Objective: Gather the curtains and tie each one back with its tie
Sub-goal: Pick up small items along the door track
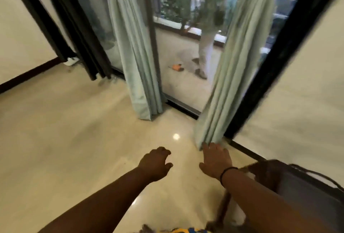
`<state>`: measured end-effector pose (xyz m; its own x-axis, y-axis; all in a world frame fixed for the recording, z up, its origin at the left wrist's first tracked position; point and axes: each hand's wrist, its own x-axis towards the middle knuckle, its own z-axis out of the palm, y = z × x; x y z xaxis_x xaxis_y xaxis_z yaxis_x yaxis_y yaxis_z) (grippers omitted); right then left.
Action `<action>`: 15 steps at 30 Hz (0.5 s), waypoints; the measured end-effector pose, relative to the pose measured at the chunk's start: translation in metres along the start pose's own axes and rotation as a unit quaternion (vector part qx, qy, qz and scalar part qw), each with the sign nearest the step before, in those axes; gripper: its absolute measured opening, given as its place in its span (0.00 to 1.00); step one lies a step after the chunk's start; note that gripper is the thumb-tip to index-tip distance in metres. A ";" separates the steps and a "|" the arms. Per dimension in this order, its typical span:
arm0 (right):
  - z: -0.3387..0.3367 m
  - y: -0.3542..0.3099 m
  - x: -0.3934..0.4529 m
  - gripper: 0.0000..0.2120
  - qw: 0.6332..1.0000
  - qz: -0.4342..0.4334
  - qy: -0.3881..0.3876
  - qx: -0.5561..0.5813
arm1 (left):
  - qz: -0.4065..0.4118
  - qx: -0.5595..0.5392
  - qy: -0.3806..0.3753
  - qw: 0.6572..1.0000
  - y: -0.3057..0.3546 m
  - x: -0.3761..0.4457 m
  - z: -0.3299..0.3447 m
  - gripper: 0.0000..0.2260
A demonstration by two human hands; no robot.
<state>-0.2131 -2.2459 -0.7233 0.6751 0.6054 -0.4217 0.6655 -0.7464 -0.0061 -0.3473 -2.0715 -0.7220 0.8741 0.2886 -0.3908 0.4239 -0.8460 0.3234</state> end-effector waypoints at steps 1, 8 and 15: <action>-0.011 -0.022 0.017 0.33 1.000 -0.007 0.007 -0.003 | -0.007 0.006 0.006 1.000 -0.023 0.001 -0.017 0.23; -0.090 -0.196 0.167 0.33 0.993 -0.114 0.037 -0.004 | -0.084 -0.007 0.049 0.995 -0.204 0.066 -0.124 0.23; -0.127 -0.239 0.275 0.32 0.980 -0.186 0.055 -0.036 | -0.132 -0.031 0.049 0.990 -0.264 0.145 -0.169 0.24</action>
<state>-0.1459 -1.8661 -0.7224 0.4091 0.8610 -0.3023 0.8903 -0.4492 -0.0746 -0.2922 -1.7303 -0.7190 0.7480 0.5412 -0.3841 0.6521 -0.7070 0.2737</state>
